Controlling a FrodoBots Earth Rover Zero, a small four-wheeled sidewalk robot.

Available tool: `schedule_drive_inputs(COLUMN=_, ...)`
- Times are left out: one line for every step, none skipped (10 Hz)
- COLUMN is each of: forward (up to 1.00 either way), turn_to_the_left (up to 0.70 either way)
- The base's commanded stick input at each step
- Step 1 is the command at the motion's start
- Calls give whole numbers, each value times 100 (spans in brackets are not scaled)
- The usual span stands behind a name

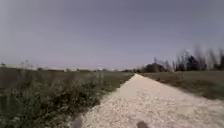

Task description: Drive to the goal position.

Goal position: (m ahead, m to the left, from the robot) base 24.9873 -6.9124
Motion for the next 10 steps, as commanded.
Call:
schedule_drive_inputs(forward=70, turn_to_the_left=0)
schedule_drive_inputs(forward=70, turn_to_the_left=0)
schedule_drive_inputs(forward=70, turn_to_the_left=0)
schedule_drive_inputs(forward=70, turn_to_the_left=0)
schedule_drive_inputs(forward=70, turn_to_the_left=0)
schedule_drive_inputs(forward=70, turn_to_the_left=0)
schedule_drive_inputs(forward=70, turn_to_the_left=-7)
schedule_drive_inputs(forward=70, turn_to_the_left=-35)
schedule_drive_inputs(forward=70, turn_to_the_left=-35)
schedule_drive_inputs(forward=70, turn_to_the_left=-35)
